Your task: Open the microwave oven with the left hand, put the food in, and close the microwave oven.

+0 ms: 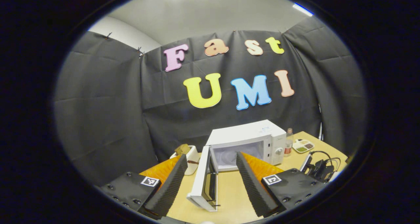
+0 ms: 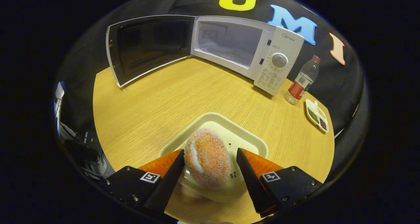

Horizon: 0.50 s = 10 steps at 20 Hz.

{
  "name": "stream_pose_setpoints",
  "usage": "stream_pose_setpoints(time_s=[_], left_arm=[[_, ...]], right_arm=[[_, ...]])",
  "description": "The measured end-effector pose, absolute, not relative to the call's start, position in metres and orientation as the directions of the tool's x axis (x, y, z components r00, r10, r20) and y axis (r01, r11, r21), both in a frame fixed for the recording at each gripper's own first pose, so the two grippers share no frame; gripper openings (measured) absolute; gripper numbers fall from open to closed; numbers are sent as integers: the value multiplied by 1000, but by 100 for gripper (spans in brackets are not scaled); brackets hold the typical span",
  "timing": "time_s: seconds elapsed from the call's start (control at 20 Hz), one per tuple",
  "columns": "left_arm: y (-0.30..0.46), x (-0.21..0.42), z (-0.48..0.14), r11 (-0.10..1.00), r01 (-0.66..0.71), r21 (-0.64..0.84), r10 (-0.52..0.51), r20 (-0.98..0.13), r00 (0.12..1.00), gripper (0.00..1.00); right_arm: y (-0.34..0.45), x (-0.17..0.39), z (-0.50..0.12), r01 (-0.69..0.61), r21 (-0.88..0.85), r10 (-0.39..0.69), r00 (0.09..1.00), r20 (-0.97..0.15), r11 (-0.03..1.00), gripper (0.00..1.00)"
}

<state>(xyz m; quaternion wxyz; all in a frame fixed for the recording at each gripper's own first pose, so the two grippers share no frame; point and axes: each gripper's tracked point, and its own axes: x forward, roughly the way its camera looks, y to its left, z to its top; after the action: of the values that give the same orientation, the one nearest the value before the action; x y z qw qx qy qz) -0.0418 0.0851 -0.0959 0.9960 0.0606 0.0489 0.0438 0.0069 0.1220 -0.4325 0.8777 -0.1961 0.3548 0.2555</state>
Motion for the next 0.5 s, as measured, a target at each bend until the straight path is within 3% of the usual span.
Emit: stream_pose_setpoints(time_s=[0.2,0.25,0.3,0.4,0.45,0.5], left_arm=[[95,-34,-102,991,-72,116,84,-102,991,100],[100,-31,-104,991,-73,115,86,-104,991,98],[105,-29,-108,991,-75,111,88,-112,990,98],[114,-24,-113,992,-83,92,94,-122,988,99],[118,-24,-117,993,-86,81,96,-127,987,98],[122,-22,-118,993,-92,72,101,-131,986,98]], right_arm=[[129,4,-437,-599,-106,330,570,-752,794,93],[128,4,-434,-598,-95,332,562,-758,796,79],[128,4,-437,-600,-86,327,544,-772,795,80],[126,4,-436,-592,-65,316,517,-795,804,66],[125,7,-431,-575,-59,312,524,-792,816,66],[127,10,-425,-572,-40,325,521,-790,820,56]])
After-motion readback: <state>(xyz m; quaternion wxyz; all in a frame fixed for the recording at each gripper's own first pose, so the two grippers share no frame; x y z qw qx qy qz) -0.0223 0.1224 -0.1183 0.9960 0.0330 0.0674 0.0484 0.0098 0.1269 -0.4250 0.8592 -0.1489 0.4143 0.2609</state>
